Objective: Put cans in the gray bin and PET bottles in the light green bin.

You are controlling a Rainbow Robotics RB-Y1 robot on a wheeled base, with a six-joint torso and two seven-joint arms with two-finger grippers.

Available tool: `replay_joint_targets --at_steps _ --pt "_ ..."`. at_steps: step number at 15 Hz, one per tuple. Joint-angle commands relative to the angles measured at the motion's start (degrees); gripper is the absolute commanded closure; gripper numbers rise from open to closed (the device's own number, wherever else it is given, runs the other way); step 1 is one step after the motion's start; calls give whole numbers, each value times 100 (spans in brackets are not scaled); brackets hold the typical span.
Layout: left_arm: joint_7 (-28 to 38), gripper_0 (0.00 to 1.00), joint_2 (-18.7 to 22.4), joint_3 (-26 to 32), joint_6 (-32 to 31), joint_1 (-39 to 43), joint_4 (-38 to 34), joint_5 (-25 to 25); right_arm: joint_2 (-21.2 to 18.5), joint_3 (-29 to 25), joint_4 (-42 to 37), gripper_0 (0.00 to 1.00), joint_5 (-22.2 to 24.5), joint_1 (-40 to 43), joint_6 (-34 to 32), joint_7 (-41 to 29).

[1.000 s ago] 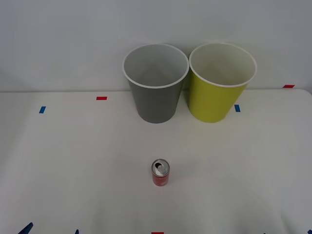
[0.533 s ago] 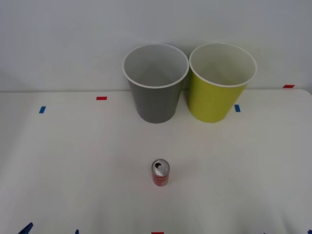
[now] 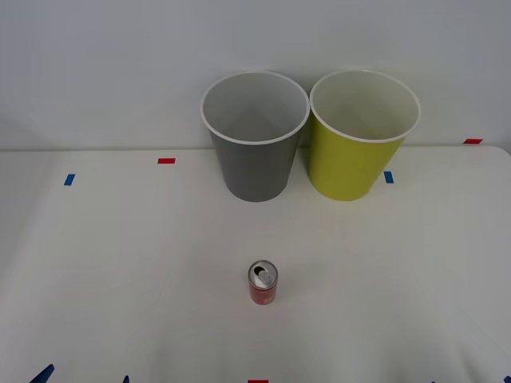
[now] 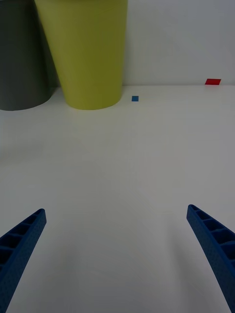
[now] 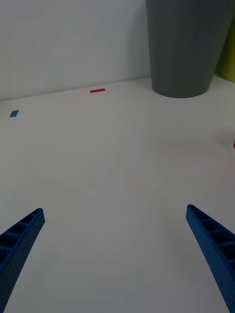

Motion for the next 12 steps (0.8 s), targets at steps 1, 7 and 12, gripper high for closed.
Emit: replay_joint_targets --at_steps 1,7,12 --pt "0 0 0 0 0 0 0 0 0 0 0 0 0 0 0 0" --pt "0 0 0 0 0 0 0 0 0 0 0 0 0 0 0 0" --pt "0 0 0 0 0 0 0 0 0 0 0 0 0 0 0 0"
